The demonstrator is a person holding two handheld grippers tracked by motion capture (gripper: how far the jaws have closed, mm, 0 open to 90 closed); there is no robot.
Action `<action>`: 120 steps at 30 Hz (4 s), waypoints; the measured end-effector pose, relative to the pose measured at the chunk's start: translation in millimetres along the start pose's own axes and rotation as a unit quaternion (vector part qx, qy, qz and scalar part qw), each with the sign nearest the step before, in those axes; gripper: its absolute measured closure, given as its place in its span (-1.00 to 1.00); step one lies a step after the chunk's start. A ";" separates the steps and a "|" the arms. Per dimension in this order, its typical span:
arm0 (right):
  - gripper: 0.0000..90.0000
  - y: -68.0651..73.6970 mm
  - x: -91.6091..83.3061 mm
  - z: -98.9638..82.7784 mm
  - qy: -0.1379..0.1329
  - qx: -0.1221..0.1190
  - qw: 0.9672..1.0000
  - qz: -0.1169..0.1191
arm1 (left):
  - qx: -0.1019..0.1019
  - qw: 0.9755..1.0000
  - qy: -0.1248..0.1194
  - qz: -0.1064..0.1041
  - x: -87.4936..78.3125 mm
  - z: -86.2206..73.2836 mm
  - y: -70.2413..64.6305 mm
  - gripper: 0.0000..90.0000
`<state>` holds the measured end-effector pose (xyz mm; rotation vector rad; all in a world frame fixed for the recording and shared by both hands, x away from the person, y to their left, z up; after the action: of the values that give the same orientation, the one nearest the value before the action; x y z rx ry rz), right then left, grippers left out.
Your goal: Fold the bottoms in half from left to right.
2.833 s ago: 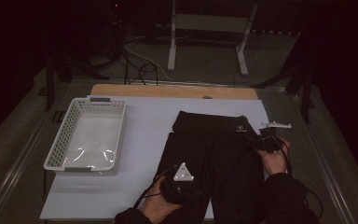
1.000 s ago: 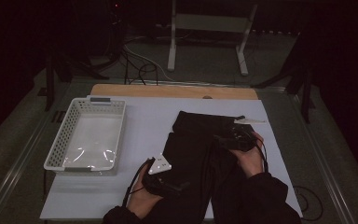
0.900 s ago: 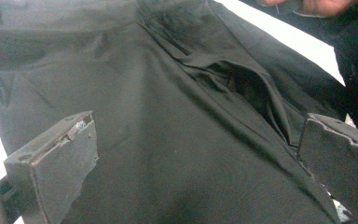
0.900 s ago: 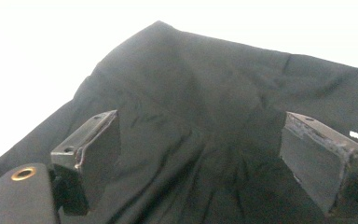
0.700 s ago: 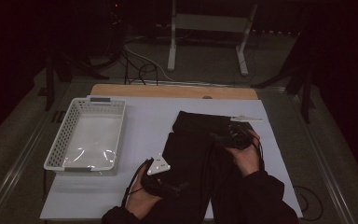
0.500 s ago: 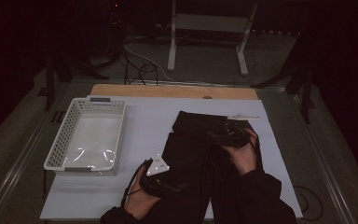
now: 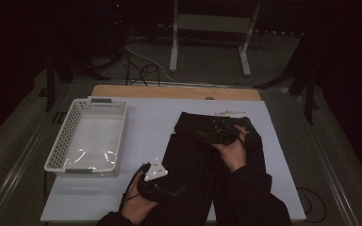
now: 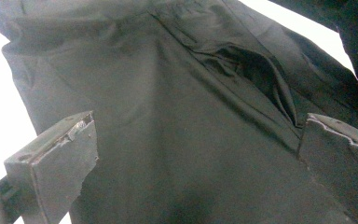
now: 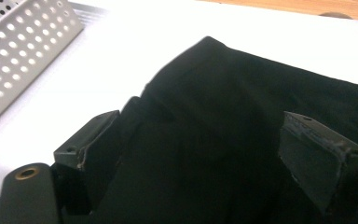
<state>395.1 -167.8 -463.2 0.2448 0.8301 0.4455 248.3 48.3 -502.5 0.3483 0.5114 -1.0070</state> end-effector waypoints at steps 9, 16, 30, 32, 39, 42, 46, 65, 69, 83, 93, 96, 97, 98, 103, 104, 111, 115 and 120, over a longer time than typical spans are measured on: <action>-0.67 12.8 11.2 6.1 0.008 0.004 1.000 0.003 | 0.009 1.000 0.001 0.010 -5.1 -2.4 -0.4 -1.00; -0.64 25.1 22.7 11.1 0.013 -0.003 1.000 -0.004 | 0.010 1.000 0.001 0.014 -7.4 -3.7 0.1 -1.00; -0.68 43.6 47.9 24.8 0.017 -0.034 0.999 -0.018 | 0.023 0.999 0.013 0.020 -9.6 -9.1 -1.5 -1.00; -0.68 43.7 51.8 26.3 0.016 -0.034 0.999 -0.020 | 0.023 0.999 0.014 0.020 -10.1 -9.5 -1.8 -1.00; -0.69 41.0 69.4 31.6 0.017 -0.025 0.999 -0.027 | 0.028 0.999 0.015 0.022 -12.6 -11.4 -2.7 -1.00; -0.70 40.9 79.3 31.4 0.019 -0.019 0.999 -0.031 | 0.034 0.999 0.019 0.026 -14.3 -12.5 -3.0 -1.00; -0.70 39.4 89.6 28.3 0.025 -0.022 0.999 -0.043 | 0.035 0.999 0.016 0.029 -19.7 -14.0 -1.1 -1.00; -0.44 47.1 134.8 17.0 0.056 -0.049 0.990 -0.116 | 0.031 0.999 0.018 0.041 -23.5 -20.5 6.1 -1.00; -0.36 48.4 143.5 11.4 0.075 -0.064 0.986 -0.137 | 0.029 0.999 0.020 0.041 -22.8 -21.4 7.0 -0.99; 0.19 41.6 128.1 10.5 0.091 -0.045 0.985 -0.137 | 0.028 0.998 0.032 0.047 -17.8 -23.9 8.7 -0.99; 0.89 36.5 115.2 17.2 0.075 -0.033 0.991 -0.101 | 0.008 0.997 0.070 0.039 -9.4 -30.1 13.0 -0.91; 0.89 35.0 111.6 20.6 0.068 -0.031 0.993 -0.094 | 0.000 0.996 0.080 0.039 -7.7 -31.6 13.3 -0.77; 0.89 34.5 110.4 21.5 0.069 -0.031 0.993 -0.092 | -0.003 0.996 0.080 0.040 -7.2 -32.1 13.4 -0.69; 0.89 34.1 109.5 22.2 0.067 -0.032 0.993 -0.095 | -0.005 0.995 0.087 0.041 -6.5 -32.8 13.9 -0.62; 0.89 31.8 106.7 24.6 0.065 -0.025 0.994 -0.086 | -0.028 0.991 0.119 0.051 -1.0 -42.0 19.7 -0.44; 0.89 31.7 106.6 24.7 0.064 -0.025 0.994 -0.086 | -0.034 0.991 0.123 0.050 0.1 -43.9 20.9 -0.42; 0.89 32.0 105.5 27.4 0.061 -0.025 0.995 -0.081 | -0.040 0.992 0.118 0.023 -0.9 -44.6 19.5 0.03; 0.89 31.1 104.8 30.1 0.059 -0.014 0.995 -0.076 | -0.042 0.992 0.118 -0.016 -1.4 -44.0 14.2 0.68; 0.90 33.5 107.0 33.2 0.059 -0.009 0.996 -0.071 | -0.017 0.995 0.076 -0.064 -7.1 -31.2 -1.3 0.98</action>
<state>473.8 -89.0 -498.9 0.1428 0.9529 0.3355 236.5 68.4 -524.6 0.3664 0.6952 -1.1002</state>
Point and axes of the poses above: each handheld gripper's, and its own axes: x roughly forward along the jaws, z roughly out of its top, y roughly to its left, the point moved 3 cm from there along x, roughly forward along the jaws, and after that the axes turned 15 degrees about x, right-handed, at the moved point
